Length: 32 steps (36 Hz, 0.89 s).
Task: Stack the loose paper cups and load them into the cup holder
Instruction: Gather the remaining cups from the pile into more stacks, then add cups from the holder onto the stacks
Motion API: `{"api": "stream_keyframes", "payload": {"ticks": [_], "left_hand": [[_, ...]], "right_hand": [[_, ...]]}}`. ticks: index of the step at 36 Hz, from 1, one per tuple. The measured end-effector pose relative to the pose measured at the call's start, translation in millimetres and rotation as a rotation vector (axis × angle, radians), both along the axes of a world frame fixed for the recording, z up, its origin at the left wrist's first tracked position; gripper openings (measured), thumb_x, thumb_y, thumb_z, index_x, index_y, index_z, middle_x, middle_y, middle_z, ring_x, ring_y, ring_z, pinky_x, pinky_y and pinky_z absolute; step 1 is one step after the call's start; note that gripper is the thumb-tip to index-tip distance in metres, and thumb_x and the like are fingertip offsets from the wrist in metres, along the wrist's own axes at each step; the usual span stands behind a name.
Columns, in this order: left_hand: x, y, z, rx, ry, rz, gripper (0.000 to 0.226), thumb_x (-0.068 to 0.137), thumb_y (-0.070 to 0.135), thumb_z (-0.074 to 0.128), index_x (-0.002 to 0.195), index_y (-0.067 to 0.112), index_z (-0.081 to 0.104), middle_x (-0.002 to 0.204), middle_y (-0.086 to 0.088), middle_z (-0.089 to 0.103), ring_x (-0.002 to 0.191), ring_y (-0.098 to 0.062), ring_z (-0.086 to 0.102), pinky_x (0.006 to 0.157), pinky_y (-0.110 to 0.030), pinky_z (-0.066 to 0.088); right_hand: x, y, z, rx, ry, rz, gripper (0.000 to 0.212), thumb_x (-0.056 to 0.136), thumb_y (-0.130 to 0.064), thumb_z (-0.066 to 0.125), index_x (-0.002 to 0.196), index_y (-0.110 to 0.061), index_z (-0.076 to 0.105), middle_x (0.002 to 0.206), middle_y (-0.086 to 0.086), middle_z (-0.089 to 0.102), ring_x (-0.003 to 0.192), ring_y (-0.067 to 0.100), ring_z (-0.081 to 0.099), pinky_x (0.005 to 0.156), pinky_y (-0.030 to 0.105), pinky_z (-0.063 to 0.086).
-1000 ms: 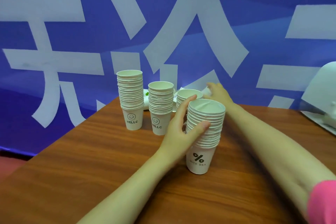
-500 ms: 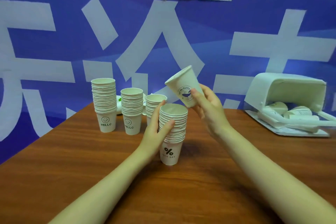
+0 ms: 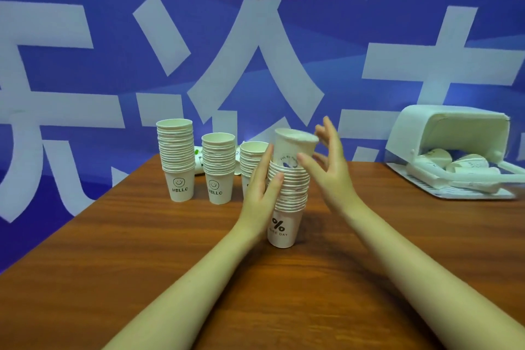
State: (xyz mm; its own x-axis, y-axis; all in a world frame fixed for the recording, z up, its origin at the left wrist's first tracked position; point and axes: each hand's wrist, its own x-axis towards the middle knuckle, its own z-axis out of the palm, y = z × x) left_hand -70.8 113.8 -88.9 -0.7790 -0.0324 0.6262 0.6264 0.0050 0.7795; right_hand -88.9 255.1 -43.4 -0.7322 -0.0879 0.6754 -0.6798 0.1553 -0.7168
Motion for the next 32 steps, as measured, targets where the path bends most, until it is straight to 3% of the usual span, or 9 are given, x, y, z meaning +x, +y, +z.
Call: {"api": "stream_keyframes", "payload": {"ticks": [4,7,10,15,17,19,23,28,32], "left_hand": [[-2.7,-0.3,-0.7,-0.024,0.02,0.037,0.043,0.094,0.037,0.049,0.133,0.048,0.036,0.141,0.026,0.04,0.134,0.006,0.037,0.104,-0.011,0.035],[-4.0,-4.8,-0.2,-0.023,0.08,0.094,0.041,0.093,0.039,0.048,0.134,0.034,0.047,0.138,0.014,0.051,0.131,-0.003,0.045,0.105,-0.02,0.039],[-0.9,-17.8,6.7,-0.023,0.141,0.259,0.032,0.095,0.026,0.047,0.126,0.032,0.054,0.127,0.007,0.058,0.123,-0.008,0.052,0.103,-0.03,0.045],[1.8,-66.5,26.5,0.1,0.266,0.652,0.024,0.094,0.021,0.052,0.117,0.028,0.056,0.112,0.013,0.057,0.111,-0.01,0.055,0.098,-0.034,0.048],[0.1,-87.0,34.5,0.237,0.191,0.758,0.027,0.093,0.022,0.053,0.119,0.026,0.055,0.114,0.017,0.051,0.112,-0.01,0.052,0.099,-0.033,0.046],[-0.3,-107.6,37.4,0.292,0.09,0.781,0.035,0.093,0.024,0.057,0.128,0.022,0.051,0.123,0.01,0.046,0.117,-0.009,0.049,0.102,-0.03,0.044],[-3.7,-157.0,26.4,0.048,-0.051,0.857,0.062,0.091,0.028,0.065,0.144,0.022,0.036,0.147,-0.005,0.034,0.135,-0.017,0.036,0.109,-0.036,0.036],[-30.4,-201.3,13.3,-0.198,-0.36,0.673,0.102,0.081,0.033,0.076,0.155,0.024,0.005,0.161,-0.011,0.014,0.147,-0.028,0.018,0.114,-0.052,0.026],[-47.5,-206.6,12.1,-0.221,-0.415,0.506,0.111,0.079,0.031,0.078,0.154,0.025,-0.004,0.162,-0.009,0.011,0.148,-0.031,0.016,0.115,-0.054,0.025]], "right_hand": [[2.3,1.0,17.9,0.139,0.129,-0.055,0.061,0.084,-0.054,0.053,0.141,-0.037,0.037,0.144,-0.018,0.039,0.135,-0.003,0.036,0.109,0.024,0.038],[3.2,-4.7,11.2,0.258,0.113,-0.073,0.042,0.087,-0.051,0.054,0.123,-0.031,0.062,0.135,-0.01,0.053,0.129,0.001,0.044,0.11,0.032,0.038],[8.0,-11.4,-1.6,0.246,0.082,-0.051,0.03,0.085,-0.043,0.059,0.114,-0.036,0.063,0.134,-0.007,0.052,0.127,-0.001,0.045,0.107,0.025,0.038],[13.1,-18.2,-21.2,0.149,-0.073,0.017,0.078,0.082,-0.029,0.076,0.145,-0.034,0.031,0.135,-0.018,0.045,0.122,-0.012,0.044,0.095,0.008,0.041],[13.8,-22.3,-32.0,0.113,-0.139,0.075,0.091,0.08,-0.023,0.078,0.15,-0.033,0.019,0.129,-0.033,0.045,0.117,-0.019,0.046,0.089,0.005,0.043],[11.7,-23.4,-40.4,0.083,-0.18,0.117,0.084,0.079,-0.022,0.078,0.147,-0.033,0.029,0.125,-0.03,0.054,0.115,-0.014,0.052,0.091,0.014,0.048],[6.2,-20.7,-48.3,0.04,-0.229,0.1,0.072,0.079,-0.027,0.079,0.139,-0.032,0.041,0.127,-0.015,0.06,0.116,0.0,0.057,0.098,0.035,0.051],[10.5,-23.5,-48.9,-0.005,-0.202,0.07,0.066,0.079,-0.022,0.077,0.134,-0.034,0.042,0.123,-0.017,0.061,0.111,-0.006,0.058,0.085,0.017,0.051],[13.3,-19.6,-50.8,-0.017,-0.185,0.057,0.065,0.079,-0.019,0.077,0.132,-0.035,0.044,0.12,-0.02,0.062,0.111,-0.006,0.058,0.082,0.011,0.05]]}}
